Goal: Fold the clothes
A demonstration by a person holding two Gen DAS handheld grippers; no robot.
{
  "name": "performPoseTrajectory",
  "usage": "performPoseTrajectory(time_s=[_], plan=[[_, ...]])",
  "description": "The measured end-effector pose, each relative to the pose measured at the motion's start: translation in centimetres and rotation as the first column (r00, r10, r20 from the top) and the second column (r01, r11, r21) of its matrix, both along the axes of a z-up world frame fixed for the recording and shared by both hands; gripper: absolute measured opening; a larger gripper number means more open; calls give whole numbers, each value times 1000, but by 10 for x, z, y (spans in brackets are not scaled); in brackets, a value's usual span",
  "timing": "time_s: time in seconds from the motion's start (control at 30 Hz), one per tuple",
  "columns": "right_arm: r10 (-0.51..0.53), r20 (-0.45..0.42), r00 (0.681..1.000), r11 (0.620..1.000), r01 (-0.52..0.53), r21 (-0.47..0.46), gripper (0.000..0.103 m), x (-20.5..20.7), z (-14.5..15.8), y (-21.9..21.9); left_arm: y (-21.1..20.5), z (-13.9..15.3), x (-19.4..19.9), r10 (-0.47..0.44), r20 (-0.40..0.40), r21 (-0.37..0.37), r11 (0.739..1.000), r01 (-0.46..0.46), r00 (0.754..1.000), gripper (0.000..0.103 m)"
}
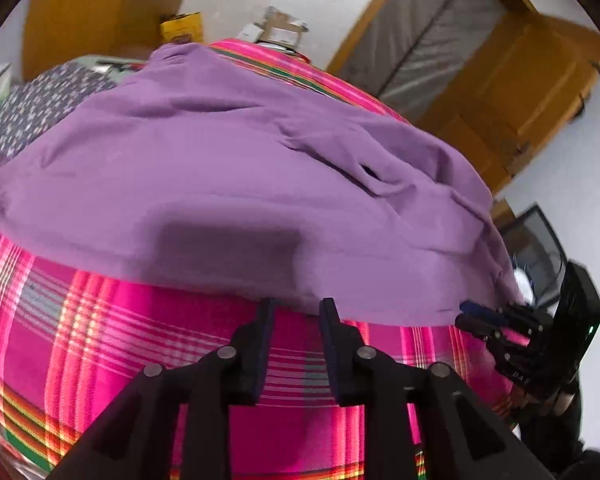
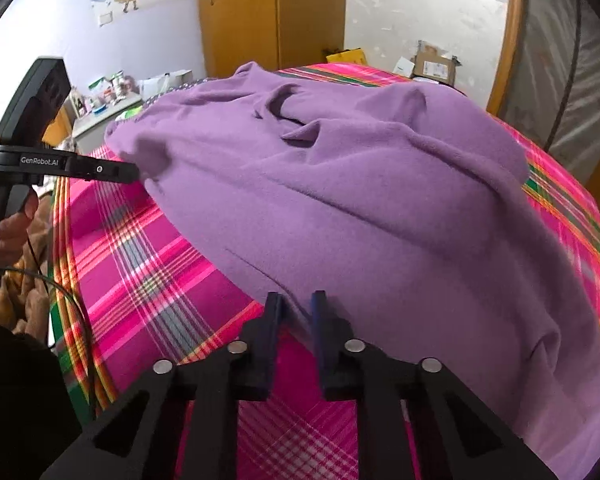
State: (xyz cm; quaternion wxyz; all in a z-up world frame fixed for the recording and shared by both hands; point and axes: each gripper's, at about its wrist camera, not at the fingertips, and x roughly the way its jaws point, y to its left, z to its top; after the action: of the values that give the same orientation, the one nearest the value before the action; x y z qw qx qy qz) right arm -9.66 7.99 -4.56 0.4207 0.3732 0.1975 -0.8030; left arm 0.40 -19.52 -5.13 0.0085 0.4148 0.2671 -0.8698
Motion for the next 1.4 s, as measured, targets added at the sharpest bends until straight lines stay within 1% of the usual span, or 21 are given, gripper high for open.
performPoseTrajectory(time_s=[0.1, 0.2, 0.27, 0.33, 0.53, 0.67, 0.73, 0.8, 0.87, 0.9, 0.93, 0.97, 1.0, 1.03, 1.23, 1.33, 1.4], plan=[[4, -11, 1000, 1000, -4, 2, 12, 2, 1, -1, -12, -2, 4, 51, 0, 47, 998, -50, 999, 25], [2, -8, 1000, 1000, -2, -3, 11, 1, 1, -1, -24, -7, 7, 103, 3, 108, 989, -103, 995, 28], [3, -8, 1000, 1000, -3, -9, 9, 1, 2, -1, -33, -10, 9, 140, 2, 164, 977, -138, 990, 28], [1, -5, 1000, 1000, -1, -23, 7, 1, 4, 1, -40, -11, 12, 176, 5, 202, 964, -173, 984, 28], [-24, 3, 1000, 995, 24, -97, 3, -3, 17, 11, -52, -16, 14, 244, 13, 281, 930, -238, 970, 28], [-49, -2, 999, 988, 48, -149, 2, -5, 28, 19, -51, -16, 12, 263, 18, 284, 924, -257, 965, 28], [-53, -8, 999, 986, 51, -159, 1, -6, 32, 21, -52, -17, 10, 277, 18, 287, 919, -270, 961, 28], [-34, -11, 999, 989, 32, -143, 2, -4, 31, 18, -53, -17, 9, 287, 18, 282, 918, -280, 958, 26], [-4, -12, 1000, 992, 2, -124, 3, 1, 29, 14, -52, -17, 7, 297, 24, 256, 921, -293, 954, 15], [2, -16, 1000, 993, -4, -118, 5, 3, 27, 12, -53, -18, 7, 302, 31, 245, 922, -300, 953, 6], [17, -15, 1000, 994, -19, -110, 10, 6, 26, 9, -53, -19, 7, 306, 38, 235, 922, -306, 951, 4], [31, -17, 999, 994, -33, -102, 14, 9, 24, 6, -54, -19, 7, 306, 38, 235, 922, -306, 951, 3], [40, -24, 999, 995, -42, -95, 25, 12, 22, 4, -53, -18, 8, 305, 34, 230, 924, -305, 952, 2], [48, -30, 998, 995, -51, -88, 30, 14, 21, 2, -53, -16, 9, 305, 28, 223, 927, -303, 952, 2], [139, -38, 990, 990, -139, 0, 31, 22, 4, -19, -52, 6, 17, 291, -46, 202, 940, -276, 956, 2], [161, -54, 986, 987, -159, 40, 30, 24, -2, -27, -53, 15, 20, 287, -70, 201, 942, -268, 955, 2], [168, -66, 983, 985, -165, 48, 30, 24, -2, -30, -53, 18, 20, 284, -79, 203, 943, -264, 955, 2]])
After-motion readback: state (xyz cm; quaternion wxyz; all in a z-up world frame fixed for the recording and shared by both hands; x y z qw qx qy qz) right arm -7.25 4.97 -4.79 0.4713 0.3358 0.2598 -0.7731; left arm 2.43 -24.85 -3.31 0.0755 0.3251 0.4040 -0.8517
